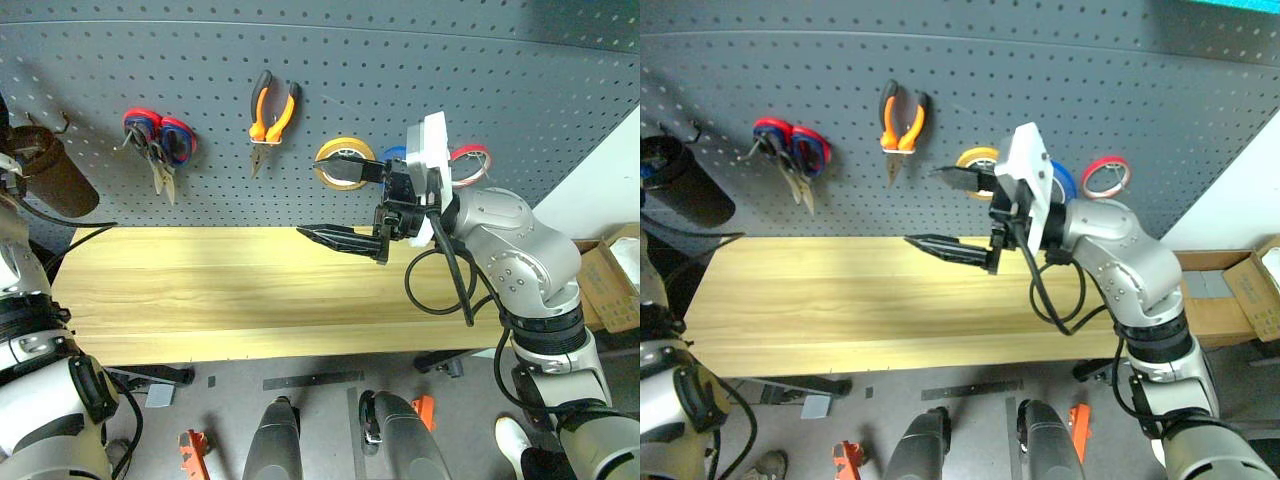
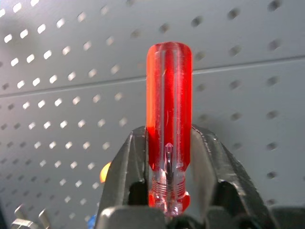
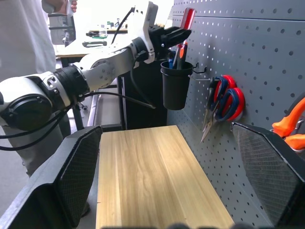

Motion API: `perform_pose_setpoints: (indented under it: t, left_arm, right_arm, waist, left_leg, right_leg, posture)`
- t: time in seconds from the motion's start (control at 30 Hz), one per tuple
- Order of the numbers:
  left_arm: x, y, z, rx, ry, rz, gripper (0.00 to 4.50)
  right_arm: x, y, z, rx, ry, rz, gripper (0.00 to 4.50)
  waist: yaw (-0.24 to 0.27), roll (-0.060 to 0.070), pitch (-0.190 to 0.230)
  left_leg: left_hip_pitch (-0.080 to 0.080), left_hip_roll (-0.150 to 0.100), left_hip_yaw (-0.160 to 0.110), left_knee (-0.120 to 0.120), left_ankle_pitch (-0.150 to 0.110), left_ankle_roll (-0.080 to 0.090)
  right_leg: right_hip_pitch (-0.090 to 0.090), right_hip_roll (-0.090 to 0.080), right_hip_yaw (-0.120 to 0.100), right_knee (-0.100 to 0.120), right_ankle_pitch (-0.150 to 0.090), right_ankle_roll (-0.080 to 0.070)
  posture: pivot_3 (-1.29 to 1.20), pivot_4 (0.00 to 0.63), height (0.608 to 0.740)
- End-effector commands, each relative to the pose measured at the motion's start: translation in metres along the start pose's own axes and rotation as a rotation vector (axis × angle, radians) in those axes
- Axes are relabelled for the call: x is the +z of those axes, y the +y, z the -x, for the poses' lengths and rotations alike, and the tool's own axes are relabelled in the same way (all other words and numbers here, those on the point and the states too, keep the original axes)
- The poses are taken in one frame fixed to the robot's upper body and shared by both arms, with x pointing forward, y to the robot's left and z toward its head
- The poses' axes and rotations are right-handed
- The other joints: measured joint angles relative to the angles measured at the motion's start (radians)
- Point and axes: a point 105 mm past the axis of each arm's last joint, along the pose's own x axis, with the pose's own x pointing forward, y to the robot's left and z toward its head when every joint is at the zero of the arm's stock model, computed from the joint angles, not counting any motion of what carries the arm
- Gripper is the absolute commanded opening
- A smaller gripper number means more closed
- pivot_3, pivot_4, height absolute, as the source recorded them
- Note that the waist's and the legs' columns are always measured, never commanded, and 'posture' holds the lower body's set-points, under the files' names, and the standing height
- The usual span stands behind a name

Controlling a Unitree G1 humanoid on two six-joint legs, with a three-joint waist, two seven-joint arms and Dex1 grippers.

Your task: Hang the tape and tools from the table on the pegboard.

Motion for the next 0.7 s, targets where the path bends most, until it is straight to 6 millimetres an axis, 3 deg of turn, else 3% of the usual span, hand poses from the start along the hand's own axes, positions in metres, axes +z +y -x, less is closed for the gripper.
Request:
perform_pose_setpoints:
  t: [0.03, 0.23, 0.4, 0.53, 0.7]
  left_arm:
    - [0.013, 0.012, -0.001, 0.049, -0.059, -0.002, 2.36]
    - [0.020, 0.010, -0.002, 0.061, -0.095, 0.007, 4.37]
    - [0.062, -0.007, -0.011, 0.028, -0.225, 0.008, 4.45]
    - [0.096, -0.051, -0.011, -0.162, -0.315, -0.008, 4.45]
    - [0.104, -0.105, 0.007, -0.473, -0.267, 0.028, 4.45]
  right_arm:
    - [0.010, 0.006, 0.002, 0.016, -0.024, 0.045, 4.50]
    - [0.011, 0.007, 0.004, 0.012, -0.018, 0.050, 4.50]
    - [0.012, 0.003, 0.009, -0.017, -0.020, 0.057, 4.50]
    - [0.016, 0.000, 0.017, -0.039, -0.026, 0.053, 4.50]
    - [0.016, 0.003, 0.027, -0.046, -0.011, 0.039, 4.50]
  waist:
    - [0.001, 0.000, 0.000]
    - [0.002, 0.000, -0.002]
    - [0.002, -0.001, -0.002]
    - [0.006, -0.002, -0.007]
    - [0.000, 0.000, -0.013]
  left_leg:
    - [0.000, 0.000, 0.000, 0.000, 0.000, 0.000]
    - [0.000, 0.000, 0.000, 0.000, 0.001, 0.000]
    - [0.000, 0.000, 0.000, 0.000, 0.002, -0.001]
    - [-0.001, 0.000, 0.000, 0.001, 0.002, -0.001]
    - [0.001, -0.001, 0.000, 0.001, 0.003, -0.001]
  right_leg:
    - [0.000, 0.000, 0.000, 0.000, 0.000, 0.000]
    - [0.000, 0.000, 0.000, 0.000, 0.001, 0.000]
    - [0.000, 0.000, 0.000, 0.000, 0.002, 0.000]
    - [0.001, 0.000, 0.000, -0.001, 0.003, 0.000]
    - [0.002, 0.000, 0.001, -0.001, 0.003, 0.001]
  posture:
    - [0.04, 0.192, 0.740]
    - [0.03, 0.186, 0.740]
    - [0.02, 0.175, 0.740]
    - [0.00, 0.170, 0.740]
    - [-0.02, 0.166, 0.740]
